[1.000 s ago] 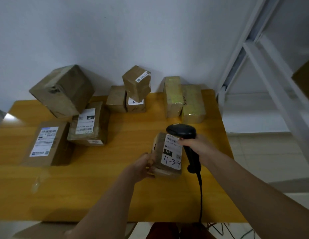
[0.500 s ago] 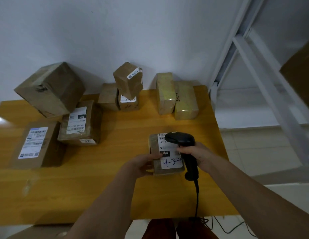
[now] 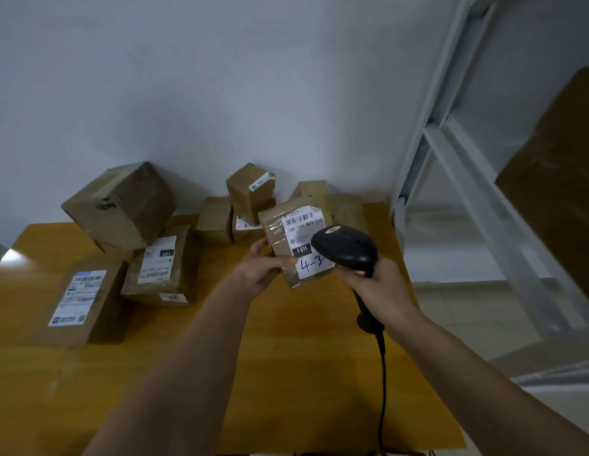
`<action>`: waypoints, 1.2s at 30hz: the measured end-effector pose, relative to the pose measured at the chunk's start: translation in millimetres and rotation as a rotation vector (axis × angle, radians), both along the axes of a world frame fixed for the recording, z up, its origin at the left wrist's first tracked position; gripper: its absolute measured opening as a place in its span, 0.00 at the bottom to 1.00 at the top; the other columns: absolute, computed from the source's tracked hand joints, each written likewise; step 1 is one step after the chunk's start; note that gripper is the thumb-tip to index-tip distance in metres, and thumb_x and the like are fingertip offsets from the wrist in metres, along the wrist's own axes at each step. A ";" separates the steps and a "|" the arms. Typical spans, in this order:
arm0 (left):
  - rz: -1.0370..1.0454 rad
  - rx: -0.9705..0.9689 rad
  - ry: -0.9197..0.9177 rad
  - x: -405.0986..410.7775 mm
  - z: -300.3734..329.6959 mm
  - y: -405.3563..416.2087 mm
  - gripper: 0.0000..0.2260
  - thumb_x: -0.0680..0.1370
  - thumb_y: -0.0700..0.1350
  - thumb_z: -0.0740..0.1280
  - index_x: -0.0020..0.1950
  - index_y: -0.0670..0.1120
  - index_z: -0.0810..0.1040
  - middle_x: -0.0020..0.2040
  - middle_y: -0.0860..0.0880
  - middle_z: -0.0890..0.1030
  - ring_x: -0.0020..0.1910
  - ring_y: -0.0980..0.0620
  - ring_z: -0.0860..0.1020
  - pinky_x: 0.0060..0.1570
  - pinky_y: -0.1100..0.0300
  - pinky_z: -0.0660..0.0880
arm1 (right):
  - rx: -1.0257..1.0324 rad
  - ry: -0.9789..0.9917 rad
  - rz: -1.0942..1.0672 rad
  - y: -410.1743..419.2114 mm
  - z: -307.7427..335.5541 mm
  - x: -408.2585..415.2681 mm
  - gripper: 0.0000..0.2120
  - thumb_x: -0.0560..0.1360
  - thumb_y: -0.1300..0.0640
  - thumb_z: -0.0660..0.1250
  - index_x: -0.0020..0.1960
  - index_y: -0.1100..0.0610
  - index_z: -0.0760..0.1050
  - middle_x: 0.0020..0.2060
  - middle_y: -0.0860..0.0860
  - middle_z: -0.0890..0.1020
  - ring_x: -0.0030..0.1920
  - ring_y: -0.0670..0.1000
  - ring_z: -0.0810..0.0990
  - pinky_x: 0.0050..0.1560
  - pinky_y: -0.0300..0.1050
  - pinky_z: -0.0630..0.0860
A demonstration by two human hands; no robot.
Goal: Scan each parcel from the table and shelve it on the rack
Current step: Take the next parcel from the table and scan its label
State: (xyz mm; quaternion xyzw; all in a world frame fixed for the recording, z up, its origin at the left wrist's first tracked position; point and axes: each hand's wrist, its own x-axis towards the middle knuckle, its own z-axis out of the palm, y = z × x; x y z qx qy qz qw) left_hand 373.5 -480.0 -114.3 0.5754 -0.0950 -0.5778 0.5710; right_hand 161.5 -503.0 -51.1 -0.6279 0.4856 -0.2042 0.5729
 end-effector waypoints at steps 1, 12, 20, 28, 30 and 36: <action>-0.007 -0.018 -0.011 0.9 5.0 -2.2 0.44 0.60 0.26 0.73 0.73 0.43 0.61 0.61 0.40 0.78 0.58 0.40 0.78 0.47 0.50 0.78 | -0.021 -0.012 0.003 0.1 3.9 -0.6 0.06 0.77 0.60 0.67 0.44 0.49 0.75 0.33 0.50 0.76 0.35 0.47 0.74 0.34 0.37 0.69; -0.021 -0.108 -0.074 2.0 21.0 -6.6 0.29 0.69 0.24 0.68 0.63 0.47 0.67 0.56 0.45 0.79 0.53 0.47 0.79 0.46 0.53 0.78 | -0.055 -0.060 -0.015 1.1 23.0 -1.4 0.07 0.76 0.60 0.67 0.53 0.52 0.77 0.46 0.58 0.81 0.41 0.48 0.77 0.43 0.40 0.74; -0.003 -0.101 -0.056 7.4 18.9 -5.4 0.41 0.66 0.26 0.72 0.74 0.44 0.62 0.60 0.43 0.79 0.58 0.44 0.78 0.48 0.51 0.79 | -0.064 -0.057 -0.015 -1.4 24.9 2.8 0.07 0.76 0.60 0.68 0.51 0.49 0.78 0.50 0.59 0.82 0.52 0.56 0.80 0.54 0.53 0.78; -0.113 -0.087 -0.091 10.4 14.0 -10.5 0.49 0.57 0.32 0.78 0.75 0.45 0.62 0.63 0.42 0.79 0.63 0.41 0.77 0.61 0.45 0.76 | 0.015 -0.163 -0.144 1.4 22.2 -2.9 0.08 0.74 0.60 0.70 0.49 0.48 0.78 0.44 0.47 0.83 0.52 0.49 0.79 0.60 0.51 0.75; -0.189 -0.072 -0.100 7.5 8.7 -13.4 0.51 0.56 0.33 0.80 0.75 0.45 0.62 0.63 0.42 0.79 0.62 0.42 0.77 0.63 0.43 0.74 | 0.047 -0.162 -0.181 3.3 18.9 -9.1 0.07 0.74 0.59 0.71 0.51 0.51 0.79 0.45 0.50 0.84 0.51 0.51 0.81 0.60 0.52 0.76; -0.426 -0.039 -0.208 -31.4 11.5 -1.9 0.42 0.59 0.36 0.80 0.68 0.51 0.63 0.58 0.43 0.79 0.54 0.45 0.79 0.47 0.54 0.77 | 0.087 -0.224 -0.347 19.2 12.4 -45.5 0.05 0.72 0.63 0.71 0.48 0.58 0.81 0.43 0.57 0.85 0.47 0.57 0.83 0.54 0.53 0.78</action>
